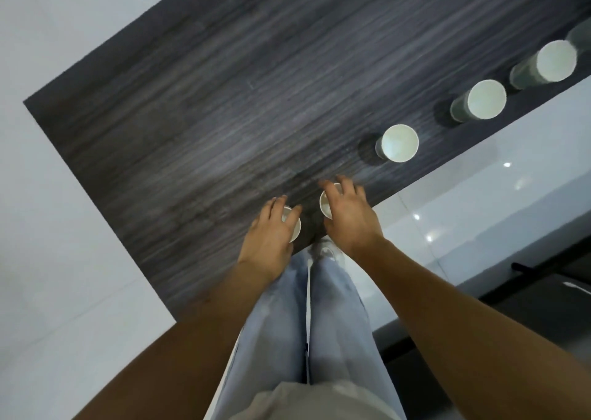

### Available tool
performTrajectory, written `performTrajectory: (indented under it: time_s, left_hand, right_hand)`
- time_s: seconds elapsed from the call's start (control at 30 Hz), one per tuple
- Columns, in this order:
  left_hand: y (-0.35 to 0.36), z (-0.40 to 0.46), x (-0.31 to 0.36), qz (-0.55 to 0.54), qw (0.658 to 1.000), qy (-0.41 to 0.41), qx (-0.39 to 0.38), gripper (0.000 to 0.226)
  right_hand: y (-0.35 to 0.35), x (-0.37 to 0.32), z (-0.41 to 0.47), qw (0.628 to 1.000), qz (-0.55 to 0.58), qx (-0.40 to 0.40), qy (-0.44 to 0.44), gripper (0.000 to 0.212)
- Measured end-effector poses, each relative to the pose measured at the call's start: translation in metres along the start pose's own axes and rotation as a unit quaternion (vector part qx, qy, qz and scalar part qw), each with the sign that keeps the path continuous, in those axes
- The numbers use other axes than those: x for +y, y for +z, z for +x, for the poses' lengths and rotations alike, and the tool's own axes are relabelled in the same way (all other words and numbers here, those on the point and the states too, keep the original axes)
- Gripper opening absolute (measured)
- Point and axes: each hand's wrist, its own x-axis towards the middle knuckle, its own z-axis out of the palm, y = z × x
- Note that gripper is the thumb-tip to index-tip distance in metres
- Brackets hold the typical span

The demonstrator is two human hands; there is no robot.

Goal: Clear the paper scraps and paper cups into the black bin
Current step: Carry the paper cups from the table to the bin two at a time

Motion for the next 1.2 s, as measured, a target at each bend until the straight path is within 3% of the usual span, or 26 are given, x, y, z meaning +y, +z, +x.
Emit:
performTrajectory:
  time_s: [0.27, 0.57, 0.87, 1.2]
  left_hand:
    - [-0.06, -0.086, -0.002, -0.055, 0.992, -0.107, 0.043, 0.072]
    - [-0.098, -0.213, -0.021, -0.126, 0.957, -0.228, 0.129, 0.076]
    - [-0.097, -0.333, -0.104, -0.167, 0.907, -0.328, 0.205, 0.08]
    - [-0.077, -0.481, -0.303, -0.183, 0.882, -0.369, 0.231, 0.066]
  right_hand:
    - [-0.066, -0.067, -0.062, 0.993, -0.048, -0.026, -0.1, 0.071]
    - [-0.1, -0.173, -0.139, 0.967, -0.125, -0.046, -0.219, 0.07]
    - [-0.046, -0.306, -0.197, 0.921, -0.19, -0.081, -0.331, 0.072]
    - [0.084, -0.507, -0.228, 0.901, -0.209, -0.101, -0.367, 0.069]
